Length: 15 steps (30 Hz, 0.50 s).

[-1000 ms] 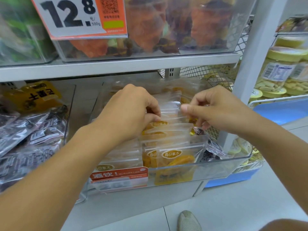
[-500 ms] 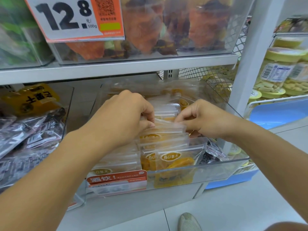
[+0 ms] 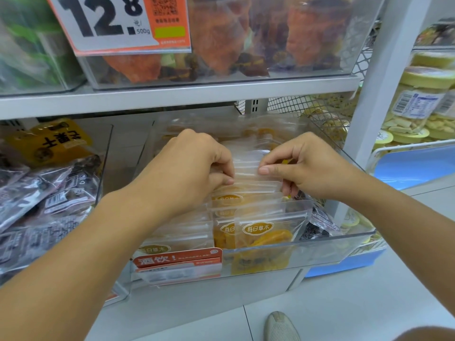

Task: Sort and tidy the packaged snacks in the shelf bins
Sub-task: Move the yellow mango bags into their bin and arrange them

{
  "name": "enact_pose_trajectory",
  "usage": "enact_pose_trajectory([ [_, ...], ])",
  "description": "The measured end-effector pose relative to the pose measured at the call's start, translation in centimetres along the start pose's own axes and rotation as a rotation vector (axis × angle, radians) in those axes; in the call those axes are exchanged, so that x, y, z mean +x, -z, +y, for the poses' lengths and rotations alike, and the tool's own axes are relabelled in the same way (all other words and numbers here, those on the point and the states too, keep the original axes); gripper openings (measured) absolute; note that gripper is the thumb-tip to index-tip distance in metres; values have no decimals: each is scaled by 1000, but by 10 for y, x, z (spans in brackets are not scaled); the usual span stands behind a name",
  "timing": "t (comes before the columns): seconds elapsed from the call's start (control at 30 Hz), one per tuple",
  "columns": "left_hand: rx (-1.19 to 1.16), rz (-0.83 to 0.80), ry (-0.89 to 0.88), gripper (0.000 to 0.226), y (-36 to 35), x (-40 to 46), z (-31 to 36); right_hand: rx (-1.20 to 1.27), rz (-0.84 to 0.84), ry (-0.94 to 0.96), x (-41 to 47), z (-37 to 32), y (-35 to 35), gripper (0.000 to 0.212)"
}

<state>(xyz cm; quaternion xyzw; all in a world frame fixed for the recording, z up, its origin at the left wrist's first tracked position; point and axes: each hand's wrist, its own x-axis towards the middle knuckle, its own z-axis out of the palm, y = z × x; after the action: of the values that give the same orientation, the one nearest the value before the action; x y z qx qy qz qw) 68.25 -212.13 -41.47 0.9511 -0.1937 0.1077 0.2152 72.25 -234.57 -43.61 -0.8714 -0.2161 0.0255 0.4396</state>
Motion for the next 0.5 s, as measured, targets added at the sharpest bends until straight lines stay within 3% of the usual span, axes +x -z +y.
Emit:
enact_pose_trajectory([
  [0.1,37,-14,18,6,0,0,-1,15,6,-19,-2,-1,6,7],
  [0.23,73,-152,29,13,3,0,2,-141,-11,37,-5,-3,6,8],
  [0.5,41,-146,48,29,11,6,3,-317,11,197,-5,-12,16,14],
])
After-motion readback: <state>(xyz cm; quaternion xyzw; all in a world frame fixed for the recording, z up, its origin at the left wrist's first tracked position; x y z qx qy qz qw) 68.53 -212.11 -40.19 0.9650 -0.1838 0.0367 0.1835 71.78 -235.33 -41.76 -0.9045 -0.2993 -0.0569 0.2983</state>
